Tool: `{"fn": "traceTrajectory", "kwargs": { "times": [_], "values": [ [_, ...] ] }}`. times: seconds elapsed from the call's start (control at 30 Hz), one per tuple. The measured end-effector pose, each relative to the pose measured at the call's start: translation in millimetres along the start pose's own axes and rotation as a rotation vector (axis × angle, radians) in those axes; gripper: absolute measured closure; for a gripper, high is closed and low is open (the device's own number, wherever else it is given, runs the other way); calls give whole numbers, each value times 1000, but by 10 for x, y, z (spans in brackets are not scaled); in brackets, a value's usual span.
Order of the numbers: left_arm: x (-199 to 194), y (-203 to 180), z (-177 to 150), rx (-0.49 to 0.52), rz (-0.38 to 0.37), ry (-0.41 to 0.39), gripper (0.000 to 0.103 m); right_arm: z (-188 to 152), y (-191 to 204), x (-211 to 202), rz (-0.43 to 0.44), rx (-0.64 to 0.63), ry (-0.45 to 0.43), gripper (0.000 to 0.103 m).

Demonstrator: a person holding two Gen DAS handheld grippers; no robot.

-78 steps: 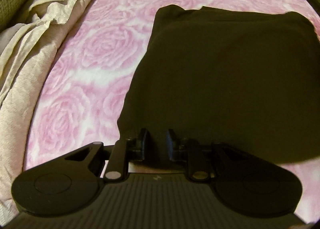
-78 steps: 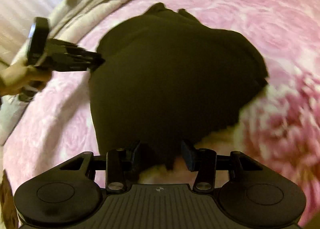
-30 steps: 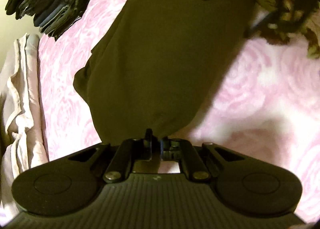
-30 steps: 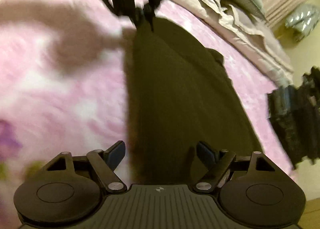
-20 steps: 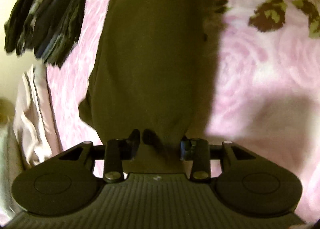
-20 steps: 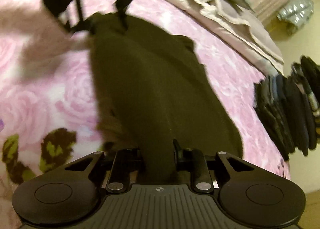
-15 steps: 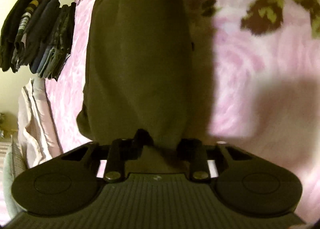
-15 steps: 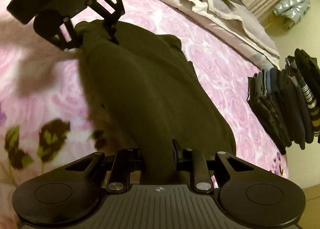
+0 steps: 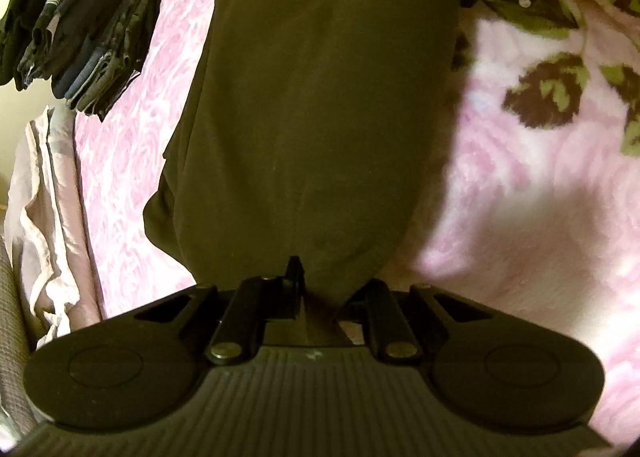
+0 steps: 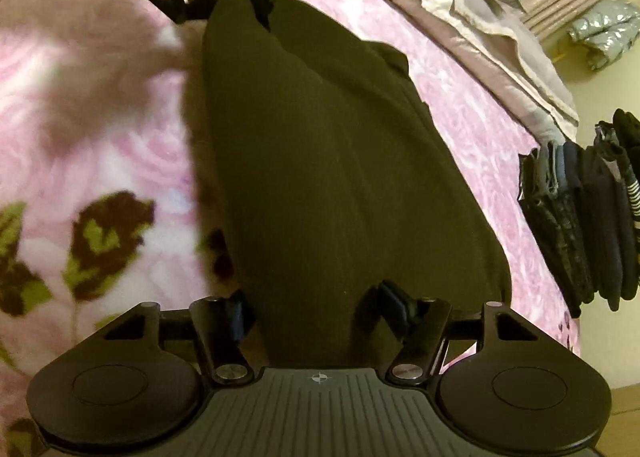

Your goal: Fold clothes

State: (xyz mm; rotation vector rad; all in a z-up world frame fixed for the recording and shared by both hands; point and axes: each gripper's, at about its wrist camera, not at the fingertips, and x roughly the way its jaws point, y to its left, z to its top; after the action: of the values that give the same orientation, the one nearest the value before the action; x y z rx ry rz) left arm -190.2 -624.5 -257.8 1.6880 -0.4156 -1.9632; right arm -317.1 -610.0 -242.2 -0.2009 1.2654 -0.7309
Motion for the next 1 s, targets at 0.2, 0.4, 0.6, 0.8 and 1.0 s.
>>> {"fn": "traceTrajectory", "kwargs": {
  "times": [0.2, 0.4, 0.6, 0.8, 1.0],
  "values": [
    [-31, 28, 33, -1, -15, 11, 94, -64, -107, -4, 10, -6, 33, 51],
    [-38, 33, 55, 10, -24, 18, 94, -80, -83, -7, 26, 6, 35, 64],
    [-120, -63, 82, 15, -30, 7, 96, -68, -168, -92, 44, 47, 34, 80],
    [-296, -214, 122, 11, -40, -18, 97, -103, -255, -275, 39, 38, 30, 81],
    [-495, -405, 219, -26, -56, -38, 97, -313, -169, -392, 49, -37, 51, 81]
  ]
}}
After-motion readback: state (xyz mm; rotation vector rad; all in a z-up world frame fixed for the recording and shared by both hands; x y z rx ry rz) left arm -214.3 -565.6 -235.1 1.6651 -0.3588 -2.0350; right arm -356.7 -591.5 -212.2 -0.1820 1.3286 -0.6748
